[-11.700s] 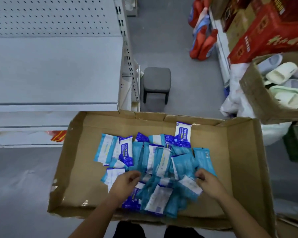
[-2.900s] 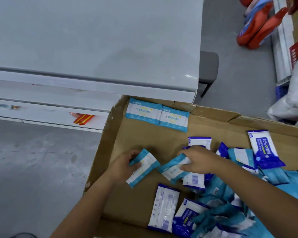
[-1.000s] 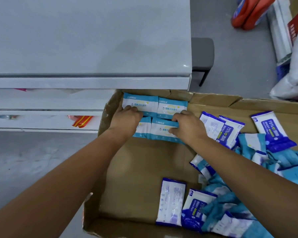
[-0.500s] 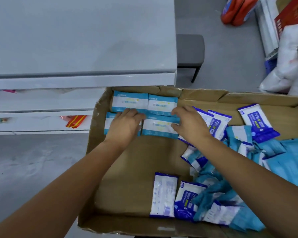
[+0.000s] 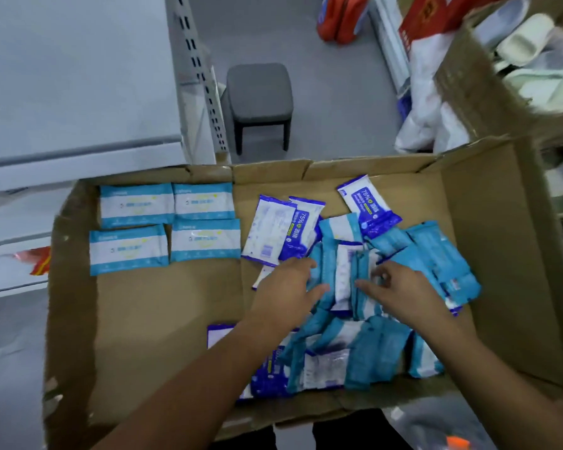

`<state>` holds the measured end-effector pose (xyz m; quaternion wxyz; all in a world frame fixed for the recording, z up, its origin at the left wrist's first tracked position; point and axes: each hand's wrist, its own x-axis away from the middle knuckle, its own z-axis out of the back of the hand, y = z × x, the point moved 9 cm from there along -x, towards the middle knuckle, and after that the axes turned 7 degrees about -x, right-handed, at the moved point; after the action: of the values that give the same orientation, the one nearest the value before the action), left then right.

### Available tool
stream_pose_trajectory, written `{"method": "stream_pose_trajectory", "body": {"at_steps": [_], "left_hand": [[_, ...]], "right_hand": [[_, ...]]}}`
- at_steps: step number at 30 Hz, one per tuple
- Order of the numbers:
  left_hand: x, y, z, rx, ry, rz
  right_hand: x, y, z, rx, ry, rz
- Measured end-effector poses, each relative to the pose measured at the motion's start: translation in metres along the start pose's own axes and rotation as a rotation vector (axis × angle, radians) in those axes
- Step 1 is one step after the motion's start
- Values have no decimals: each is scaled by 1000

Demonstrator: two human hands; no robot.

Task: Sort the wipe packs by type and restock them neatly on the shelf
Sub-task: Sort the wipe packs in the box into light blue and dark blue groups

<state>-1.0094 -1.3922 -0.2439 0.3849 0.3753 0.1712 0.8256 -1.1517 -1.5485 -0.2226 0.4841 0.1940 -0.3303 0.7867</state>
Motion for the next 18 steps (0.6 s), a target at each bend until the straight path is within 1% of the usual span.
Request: {"method": "stream_pose_trajectory", "body": {"at_steps": [2,4,6,9,12,13,16,18], "left_hand": [[-11,9,-14,-43,-10,53],[-16,10,-19,5,-6,116],[-20,0,-15,82,34,194],[-20,-22,-13,89,71,261],[-19,-30,-18,74,13,264],[-19,-30,-16,83,9,257],[-20,-29,-4,135,36,218],[-16,-27,3,141,43,202]], "right_hand": [[-1,5,-13,-23,-13,-7],[-4,7,-14,-100,15,-12],[-7,10,-13,-167,25,-17],[-10,14,-13,-206,28,8],[-12,24,-1,-268,48,31],[-12,29,4,-326,37,26],[-8,44,16,-554,-43,-23],[-5,52,29,-600,-18,-25]]}}
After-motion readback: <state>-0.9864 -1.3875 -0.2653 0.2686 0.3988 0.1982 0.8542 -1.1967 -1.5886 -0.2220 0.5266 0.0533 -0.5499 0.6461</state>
